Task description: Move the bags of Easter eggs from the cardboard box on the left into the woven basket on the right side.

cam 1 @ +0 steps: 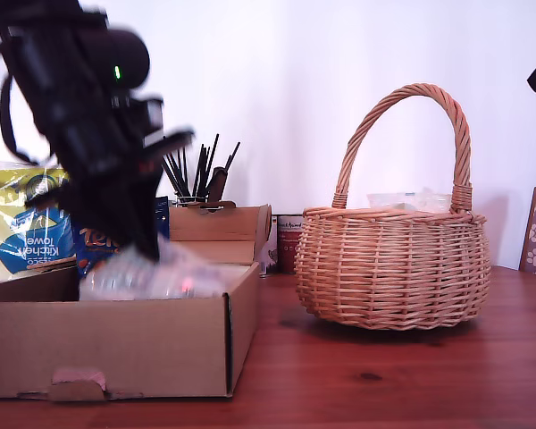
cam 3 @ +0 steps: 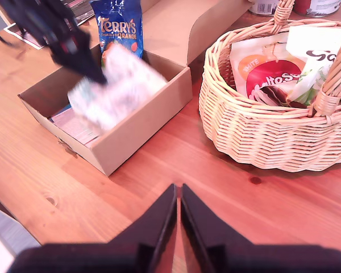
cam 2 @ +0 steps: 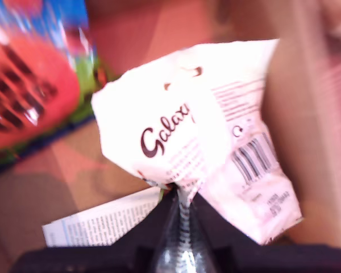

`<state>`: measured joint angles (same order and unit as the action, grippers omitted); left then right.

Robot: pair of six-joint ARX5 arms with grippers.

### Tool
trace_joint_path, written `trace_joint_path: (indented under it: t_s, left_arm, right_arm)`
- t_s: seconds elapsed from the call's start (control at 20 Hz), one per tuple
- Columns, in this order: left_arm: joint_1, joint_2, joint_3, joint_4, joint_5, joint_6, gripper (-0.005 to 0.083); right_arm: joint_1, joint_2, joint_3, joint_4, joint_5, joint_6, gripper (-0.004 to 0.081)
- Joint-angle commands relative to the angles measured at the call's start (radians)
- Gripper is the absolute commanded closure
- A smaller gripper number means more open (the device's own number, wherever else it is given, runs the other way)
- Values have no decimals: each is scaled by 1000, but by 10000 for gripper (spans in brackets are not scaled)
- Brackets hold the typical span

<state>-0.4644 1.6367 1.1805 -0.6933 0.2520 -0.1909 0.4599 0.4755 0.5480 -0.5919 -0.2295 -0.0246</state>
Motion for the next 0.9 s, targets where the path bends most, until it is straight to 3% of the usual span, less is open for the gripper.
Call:
trace_joint_path:
  t_s: [0.0,0.15,0.35,0.65,0.85]
  left_arm:
    - [-2,-42,25,12,7,8,794]
    - [-3,-90,55,74,58,-4,794]
    - [-39,-90,68,311,159,-108,794]
    - [-113,12,73,716,158,-261,794]
    - [-159,138,124,834,124,-299,794]
  right_arm:
    - [5,0,11,8,-4,-2,782]
    - [5,0,11,7,-4,-2,782]
    - [5,0,11,7,-4,-2,782]
    - [5,0,11,7,-4,-2,782]
    - [5,0,11,7,-4,-2,782]
